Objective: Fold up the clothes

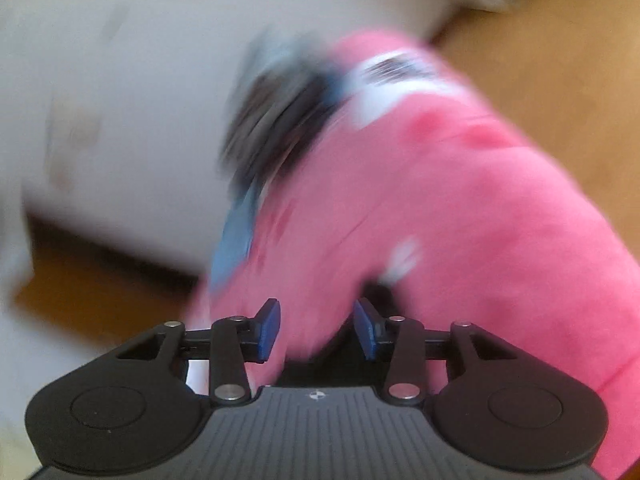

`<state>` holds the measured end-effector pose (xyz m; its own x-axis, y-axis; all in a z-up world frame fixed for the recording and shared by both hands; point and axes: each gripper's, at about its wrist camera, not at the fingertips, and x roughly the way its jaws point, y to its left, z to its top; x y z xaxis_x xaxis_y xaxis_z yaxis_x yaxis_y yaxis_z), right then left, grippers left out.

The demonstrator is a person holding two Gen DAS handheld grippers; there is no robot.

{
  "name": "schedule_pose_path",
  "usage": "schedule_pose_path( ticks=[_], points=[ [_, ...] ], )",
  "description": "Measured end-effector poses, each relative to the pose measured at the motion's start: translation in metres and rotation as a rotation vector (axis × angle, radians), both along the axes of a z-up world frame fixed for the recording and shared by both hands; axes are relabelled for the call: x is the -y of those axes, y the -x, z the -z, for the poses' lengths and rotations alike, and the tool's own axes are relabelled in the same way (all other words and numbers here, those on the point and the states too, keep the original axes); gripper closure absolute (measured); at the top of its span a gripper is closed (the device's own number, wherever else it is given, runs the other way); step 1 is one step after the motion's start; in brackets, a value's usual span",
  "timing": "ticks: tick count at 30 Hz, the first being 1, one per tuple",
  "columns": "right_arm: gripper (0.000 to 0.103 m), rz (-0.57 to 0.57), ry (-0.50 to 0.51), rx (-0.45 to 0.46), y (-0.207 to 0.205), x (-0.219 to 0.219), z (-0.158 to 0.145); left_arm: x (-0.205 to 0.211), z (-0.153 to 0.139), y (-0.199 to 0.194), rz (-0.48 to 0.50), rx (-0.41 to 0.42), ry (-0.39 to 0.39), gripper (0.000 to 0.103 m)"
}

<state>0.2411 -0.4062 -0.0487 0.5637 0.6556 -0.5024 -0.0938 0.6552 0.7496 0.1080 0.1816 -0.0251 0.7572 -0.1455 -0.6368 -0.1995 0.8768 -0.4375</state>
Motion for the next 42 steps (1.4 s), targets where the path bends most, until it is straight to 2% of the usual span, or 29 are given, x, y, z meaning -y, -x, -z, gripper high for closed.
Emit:
schedule_pose_path(
  ticks=[1,4,6,12,14,17,21,24,26,28,31,33,35,37,39,42],
  points=[
    [0.066,-0.103,0.096,0.033,0.003,-0.032,-0.006,0.013,-0.001,0.006,0.053,-0.024,-0.046,0.082],
    [0.078,-0.413,0.385,0.132,0.012,-0.127,-0.025,0.036,0.005,0.017,0.132,-0.041,-0.152,0.082],
    [0.08,-0.525,0.516,0.165,0.013,-0.18,-0.02,0.049,0.01,0.023,0.174,-0.044,-0.217,0.082],
    [0.083,-0.47,0.659,0.19,-0.041,-0.239,0.003,0.088,0.026,0.044,0.3,-0.055,-0.41,0.08],
    [0.082,-0.379,0.644,0.184,-0.06,-0.238,0.001,0.097,0.03,0.049,0.328,-0.058,-0.451,0.078],
    [0.081,-0.241,0.591,0.126,-0.084,-0.219,-0.005,0.094,0.028,0.048,0.32,-0.055,-0.428,0.077],
    [0.081,-0.377,0.462,0.063,-0.072,-0.217,-0.016,0.094,0.027,0.051,0.326,-0.049,-0.432,0.075],
    [0.081,-0.558,0.49,0.066,-0.053,-0.255,-0.012,0.095,0.027,0.054,0.338,-0.048,-0.451,0.075],
    [0.081,-0.626,0.513,0.077,-0.049,-0.285,-0.005,0.097,0.028,0.057,0.341,-0.046,-0.467,0.074],
    [0.081,-0.663,0.506,0.084,-0.058,-0.316,0.004,0.099,0.028,0.06,0.343,-0.044,-0.485,0.074],
    [0.082,-0.611,0.594,0.123,-0.075,-0.348,0.014,0.102,0.029,0.066,0.347,-0.036,-0.519,0.072],
    [0.08,-0.505,0.569,0.106,-0.088,-0.348,0.008,0.103,0.029,0.068,0.344,-0.037,-0.531,0.07],
    [0.08,-0.507,0.52,0.127,-0.085,-0.348,-0.006,0.102,0.029,0.069,0.337,-0.041,-0.518,0.069],
    [0.08,-0.633,0.474,0.148,-0.067,-0.36,-0.017,0.101,0.028,0.07,0.332,-0.046,-0.501,0.068],
    [0.08,-0.763,0.478,0.15,-0.048,-0.385,-0.012,0.102,0.029,0.071,0.341,-0.046,-0.51,0.067],
    [0.081,-0.779,0.539,0.134,-0.049,-0.421,0.009,0.105,0.031,0.073,0.357,-0.039,-0.537,0.065]
  ],
)
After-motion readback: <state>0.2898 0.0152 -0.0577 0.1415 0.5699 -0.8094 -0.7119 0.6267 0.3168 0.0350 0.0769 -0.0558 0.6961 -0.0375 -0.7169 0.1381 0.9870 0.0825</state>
